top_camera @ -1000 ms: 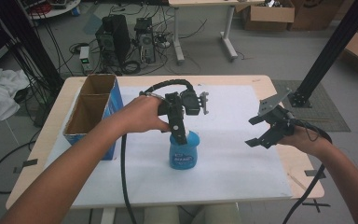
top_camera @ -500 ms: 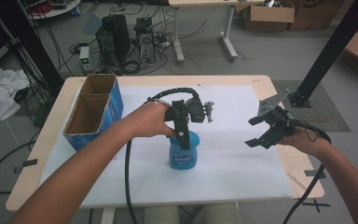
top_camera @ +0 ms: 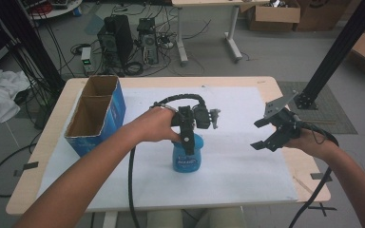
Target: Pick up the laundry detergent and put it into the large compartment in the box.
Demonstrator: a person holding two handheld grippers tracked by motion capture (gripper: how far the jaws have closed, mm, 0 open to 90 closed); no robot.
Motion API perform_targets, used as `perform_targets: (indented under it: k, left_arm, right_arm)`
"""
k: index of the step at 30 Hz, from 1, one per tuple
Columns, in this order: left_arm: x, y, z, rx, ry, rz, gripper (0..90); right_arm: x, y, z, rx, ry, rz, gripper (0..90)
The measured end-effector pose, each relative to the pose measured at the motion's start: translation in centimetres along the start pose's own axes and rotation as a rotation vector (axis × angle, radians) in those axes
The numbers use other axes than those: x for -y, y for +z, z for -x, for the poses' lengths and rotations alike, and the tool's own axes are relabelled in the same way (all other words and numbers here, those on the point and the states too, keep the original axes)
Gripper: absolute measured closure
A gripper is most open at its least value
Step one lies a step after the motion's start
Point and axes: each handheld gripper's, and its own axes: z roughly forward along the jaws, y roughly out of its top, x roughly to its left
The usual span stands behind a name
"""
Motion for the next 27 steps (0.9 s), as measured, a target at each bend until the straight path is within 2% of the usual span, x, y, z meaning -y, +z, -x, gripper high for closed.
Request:
perform_targets:
  k: [3, 11, 16, 27]
  left_arm:
    - [0.16, 0.36, -0.04, 0.006, -0.007, 0.002, 18.8]
    - [0.20, 0.62, -0.22, 0.007, 0.011, 0.017, 19.4]
    - [0.10, 0.77, -0.12, 0.016, 0.025, 0.013, 22.5]
    - [0.29, 0.78, -0.28, 0.015, 0.022, 0.015, 27.1]
  right_arm:
    - [0.13, -0.05, 0.03, 0.000, 0.003, -0.003, 15.8]
    - [0.26, -0.14, 0.01, 0.001, 0.006, 0.000, 15.8]
    - [0.31, -0.18, 0.06, 0.002, 0.002, 0.002, 15.8]
    - [0.41, -0.20, 0.12, 0.002, 0.007, 0.001, 15.8]
